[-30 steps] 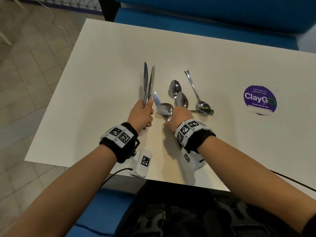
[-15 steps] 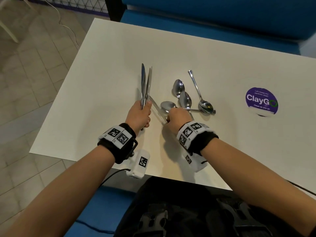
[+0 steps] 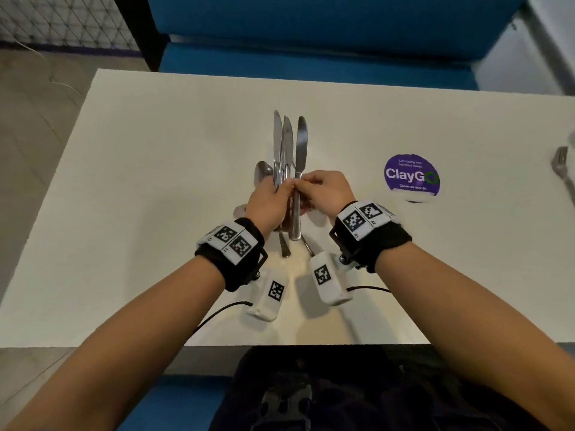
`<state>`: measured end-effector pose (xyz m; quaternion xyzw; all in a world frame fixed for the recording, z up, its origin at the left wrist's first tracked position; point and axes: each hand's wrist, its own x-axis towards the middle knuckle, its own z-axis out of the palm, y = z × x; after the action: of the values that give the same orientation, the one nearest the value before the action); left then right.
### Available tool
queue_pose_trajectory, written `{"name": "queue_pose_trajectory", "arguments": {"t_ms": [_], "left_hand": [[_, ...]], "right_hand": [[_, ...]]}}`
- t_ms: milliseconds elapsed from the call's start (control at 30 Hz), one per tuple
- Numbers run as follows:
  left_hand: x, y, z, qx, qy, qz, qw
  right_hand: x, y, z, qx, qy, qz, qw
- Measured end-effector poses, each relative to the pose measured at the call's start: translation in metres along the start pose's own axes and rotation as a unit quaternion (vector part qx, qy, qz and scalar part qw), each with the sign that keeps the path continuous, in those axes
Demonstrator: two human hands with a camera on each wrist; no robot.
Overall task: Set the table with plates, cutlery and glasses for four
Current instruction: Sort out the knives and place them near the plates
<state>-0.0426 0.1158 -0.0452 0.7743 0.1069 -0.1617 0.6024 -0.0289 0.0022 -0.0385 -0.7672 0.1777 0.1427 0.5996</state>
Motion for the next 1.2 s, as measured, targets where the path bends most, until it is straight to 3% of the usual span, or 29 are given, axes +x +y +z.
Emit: {"name": "queue_pose_trajectory", "arguments": {"t_ms": [200, 367, 533, 667, 900, 1067, 1200], "left_hand": [[0.012, 0.041, 0.102, -0.013, -0.058, 0.003, 0.998], [0.029, 0.053, 0.225, 0.014, -0.082, 0.018, 0.996], [0.017, 0.087, 0.357, 0.023, -0.085, 0.002, 0.996], [0.015, 0.093, 0.434, -0.002, -0.101, -0.036, 0.994], [0.034, 0.087, 0.51, 0.026, -0.094, -0.103, 0.99], [0.046, 0.095, 0.53, 0.076, -0.038, -0.118, 0.989], [0.051, 0.105, 0.535, 0.14, -0.04, -0.092, 0.985]], "right_hand": [[0.014, 0.025, -0.1, 0.057, 0.034, 0.036, 0.997], [0.022, 0.055, -0.218, 0.136, 0.023, 0.069, 0.988], [0.025, 0.094, -0.35, 0.09, 0.06, 0.076, 0.991], [0.027, 0.126, -0.426, 0.02, 0.077, 0.098, 0.992], [0.052, 0.163, -0.485, -0.082, 0.07, 0.143, 0.984], [0.064, 0.165, -0.501, -0.123, 0.069, 0.145, 0.979], [0.074, 0.171, -0.508, -0.132, 0.087, 0.151, 0.976]]}}
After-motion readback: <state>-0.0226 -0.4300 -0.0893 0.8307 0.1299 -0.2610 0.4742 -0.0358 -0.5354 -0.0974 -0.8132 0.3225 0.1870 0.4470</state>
